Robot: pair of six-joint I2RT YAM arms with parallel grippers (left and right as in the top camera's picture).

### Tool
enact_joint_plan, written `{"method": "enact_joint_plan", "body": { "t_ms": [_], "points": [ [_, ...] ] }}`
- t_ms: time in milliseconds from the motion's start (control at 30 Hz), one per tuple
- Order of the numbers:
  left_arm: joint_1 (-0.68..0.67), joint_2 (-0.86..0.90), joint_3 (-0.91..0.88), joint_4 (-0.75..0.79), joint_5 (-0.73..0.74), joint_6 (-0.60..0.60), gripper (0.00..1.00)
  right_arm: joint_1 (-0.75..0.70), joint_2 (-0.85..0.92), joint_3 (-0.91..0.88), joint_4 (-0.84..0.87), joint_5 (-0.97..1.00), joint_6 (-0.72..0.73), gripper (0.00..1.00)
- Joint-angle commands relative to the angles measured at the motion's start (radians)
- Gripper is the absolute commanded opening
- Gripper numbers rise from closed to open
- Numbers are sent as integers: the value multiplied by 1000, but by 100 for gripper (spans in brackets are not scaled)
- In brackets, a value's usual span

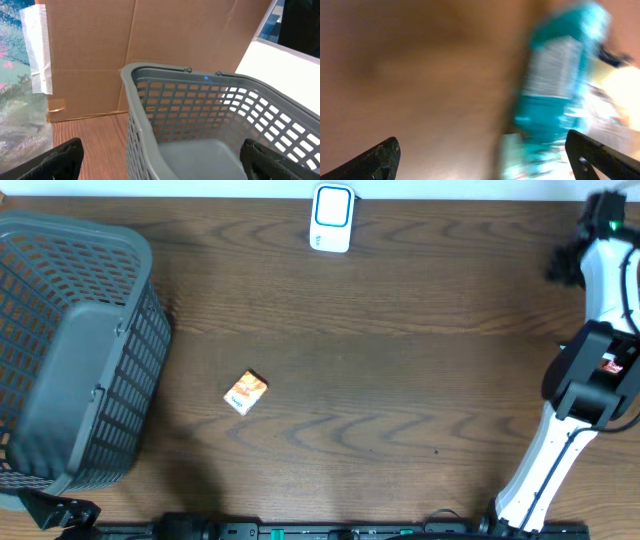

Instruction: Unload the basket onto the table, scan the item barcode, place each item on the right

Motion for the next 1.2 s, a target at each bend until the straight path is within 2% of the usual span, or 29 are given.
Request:
{"method": "enact_joint_plan", "body": {
  "t_ms": [0,100,167,367,567,633,900,1167],
  "points": [
    [-1,-2,-9,-2,-13,-9,100,120,-188,66,-24,-440,61,99],
    [-1,-2,-9,-2,-13,-9,100,225,-238,66,-48,-659,61,99],
    [-1,-2,-9,-2,-13,-9,100,303,-246,66,-75,-732,77,99],
    [-1,-2,-9,-1,-13,-10,100,574,-230,42,-187,-801,83,99],
    [-1,-2,-9,2,-13,-10,100,816,-221,-109,-210,-961,-260,99],
    [-1,-2,-9,5,-13,-10,100,894,-221,-195,-167,-980,-331,99],
    [-1,-2,-9,5,-13,-36,100,1068,-220,-439,178,-920,-336,98],
    [-1,-2,-9,6,-13,-36,100,1109,-152,-524,442,-932,-207,92]
  ]
}}
